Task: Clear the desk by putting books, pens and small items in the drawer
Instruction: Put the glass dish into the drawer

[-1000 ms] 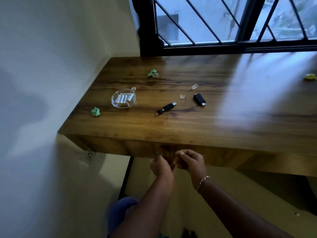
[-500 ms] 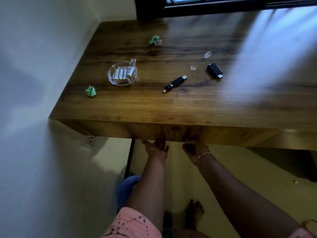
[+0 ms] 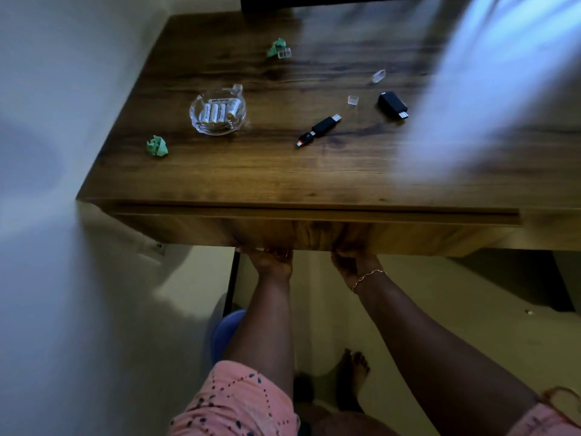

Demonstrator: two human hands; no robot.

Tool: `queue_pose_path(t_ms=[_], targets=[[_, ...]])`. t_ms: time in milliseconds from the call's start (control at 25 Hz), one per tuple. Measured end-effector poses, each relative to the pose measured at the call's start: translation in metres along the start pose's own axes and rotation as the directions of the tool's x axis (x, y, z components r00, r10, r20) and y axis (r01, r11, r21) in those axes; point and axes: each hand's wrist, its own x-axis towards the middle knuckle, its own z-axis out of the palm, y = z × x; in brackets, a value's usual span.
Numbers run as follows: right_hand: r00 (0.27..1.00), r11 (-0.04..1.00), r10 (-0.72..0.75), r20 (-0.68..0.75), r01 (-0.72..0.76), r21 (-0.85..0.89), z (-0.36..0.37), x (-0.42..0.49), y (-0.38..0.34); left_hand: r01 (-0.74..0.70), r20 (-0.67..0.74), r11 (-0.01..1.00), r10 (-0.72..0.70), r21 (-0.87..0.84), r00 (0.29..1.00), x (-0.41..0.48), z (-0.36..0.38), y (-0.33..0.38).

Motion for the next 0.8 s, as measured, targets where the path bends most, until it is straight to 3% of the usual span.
queue_pose_path(t_ms=[200, 280, 320, 360, 400, 480, 520, 600, 640, 680, 720, 760, 800], targets=[[0.997, 0.991, 0.001, -0.077, -0.011, -0.133, -0.022, -0.027, 0.023, -0.002, 0.041, 0.999, 0.0, 0.047, 0.999, -0.008, -0.05, -0.003], [0.997, 0.933, 0.043, -0.071, -0.065, -0.355, -0.023, -0.051, 0.038, 0.0, 0.065, 0.998, -0.005, 0.07, 0.998, -0.017, -0.07, -0.002], [0.999, 0.829, 0.049, -0.022, -0.053, -0.557, -0.021, -0.065, 0.045, -0.007, 0.068, 0.995, 0.001, 0.097, 0.998, -0.022, -0.078, -0.001], [0.998, 0.611, 0.039, 0.055, 0.02, -0.791, -0.019, -0.084, 0.049, -0.019, 0.059, 0.991, 0.011, 0.131, 0.998, -0.025, -0.087, 0.001], [0.986, 0.313, 0.03, 0.161, 0.144, -0.939, -0.015, -0.105, 0.052, -0.014, 0.022, 0.985, 0.01, 0.169, 1.0, -0.032, -0.093, 0.003], [0.915, -0.25, 0.046, 0.402, 0.4, -0.882, -0.01, -0.146, 0.052, 0.02, -0.122, 0.92, 0.031, 0.392, 0.992, -0.051, -0.104, 0.006], [0.849, -0.39, 0.044, 0.527, 0.5, -0.773, -0.006, -0.167, 0.05, 0.053, -0.163, 0.841, 0.042, 0.538, 0.986, -0.068, -0.105, 0.004], [0.648, -0.459, -0.04, 0.761, 0.665, -0.59, 0.0, -0.204, 0.045, 0.125, -0.129, 0.719, -0.049, 0.684, 0.99, -0.12, -0.099, -0.006], [0.546, -0.473, -0.118, 0.829, 0.703, -0.531, -0.001, -0.212, 0.041, 0.063, -0.056, 0.642, -0.032, 0.764, 0.998, -0.146, -0.095, -0.013], [0.472, -0.489, -0.211, 0.856, 0.707, -0.511, -0.004, -0.213, 0.037, -0.116, 0.096, 0.541, 0.066, 0.833, 0.993, -0.166, -0.091, -0.017], [0.434, -0.515, -0.289, 0.853, 0.681, -0.521, -0.006, -0.21, 0.032, -0.427, 0.361, 0.354, 0.238, 0.833, 0.902, -0.181, -0.089, -0.019], [0.449, -0.535, -0.336, 0.828, 0.632, -0.56, -0.009, -0.203, 0.027, -0.682, 0.615, 0.084, 0.362, 0.727, 0.7, -0.187, -0.09, -0.016], [0.499, -0.549, -0.349, 0.794, 0.577, -0.604, -0.011, -0.196, 0.022, -0.793, 0.783, -0.189, 0.398, 0.58, 0.478, -0.185, -0.087, -0.012]])
